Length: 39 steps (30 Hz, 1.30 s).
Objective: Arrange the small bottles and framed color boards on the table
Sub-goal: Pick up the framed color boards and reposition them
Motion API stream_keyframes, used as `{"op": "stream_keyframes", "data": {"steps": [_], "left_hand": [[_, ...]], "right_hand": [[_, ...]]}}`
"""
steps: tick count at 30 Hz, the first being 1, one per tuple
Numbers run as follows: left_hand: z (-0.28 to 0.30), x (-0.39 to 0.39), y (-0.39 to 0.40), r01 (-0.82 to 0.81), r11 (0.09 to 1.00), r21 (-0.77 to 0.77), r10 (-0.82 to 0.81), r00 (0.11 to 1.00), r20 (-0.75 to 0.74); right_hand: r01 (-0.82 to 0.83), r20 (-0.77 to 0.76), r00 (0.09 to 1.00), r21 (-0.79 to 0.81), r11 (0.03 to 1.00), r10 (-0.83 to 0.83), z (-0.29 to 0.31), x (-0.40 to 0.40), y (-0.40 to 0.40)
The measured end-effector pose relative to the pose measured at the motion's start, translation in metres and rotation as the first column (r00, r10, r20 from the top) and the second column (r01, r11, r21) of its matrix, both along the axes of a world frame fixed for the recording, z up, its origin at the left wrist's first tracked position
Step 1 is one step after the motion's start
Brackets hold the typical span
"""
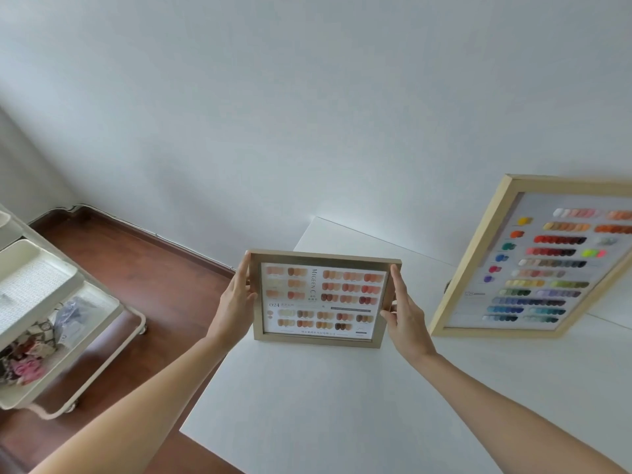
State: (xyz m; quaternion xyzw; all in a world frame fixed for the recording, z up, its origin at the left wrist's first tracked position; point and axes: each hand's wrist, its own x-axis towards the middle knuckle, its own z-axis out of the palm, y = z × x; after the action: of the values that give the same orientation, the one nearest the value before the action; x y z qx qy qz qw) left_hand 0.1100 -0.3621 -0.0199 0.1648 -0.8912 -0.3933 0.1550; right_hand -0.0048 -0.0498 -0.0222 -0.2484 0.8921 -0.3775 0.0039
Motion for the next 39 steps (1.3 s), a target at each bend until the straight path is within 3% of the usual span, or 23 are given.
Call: {"op": "stream_keyframes", "data": {"steps": [10,27,31,39], "left_hand": [[0.002,0.012,0.012,0.031,0.999,-0.034,-0.033,0.998,-0.051],[0.016,0.027,0.043,0.024,0.99,-0.139,-0.025,1.0,-0.001],[0.027,0.028,0.062,-0.05,0.989,-0.136,0.048,0.999,-0.02],[0.053,0.027,0.115,-0.213,0.911,-0.352,0.177,0.975,-0.132]], "right_hand": [[0.015,0.02,1.0,0.011,1.0,-0.015,-0.005,0.008,0.009],[-0.03,0.019,0.999,0.028,0.999,0.029,0.015,0.027,0.038],[-0.03,0.012,0.999,0.002,1.0,0.03,0.021,0.034,0.056],[0.006,-0.008,1.0,0.016,1.0,-0.006,0.044,0.05,0.122]]}}
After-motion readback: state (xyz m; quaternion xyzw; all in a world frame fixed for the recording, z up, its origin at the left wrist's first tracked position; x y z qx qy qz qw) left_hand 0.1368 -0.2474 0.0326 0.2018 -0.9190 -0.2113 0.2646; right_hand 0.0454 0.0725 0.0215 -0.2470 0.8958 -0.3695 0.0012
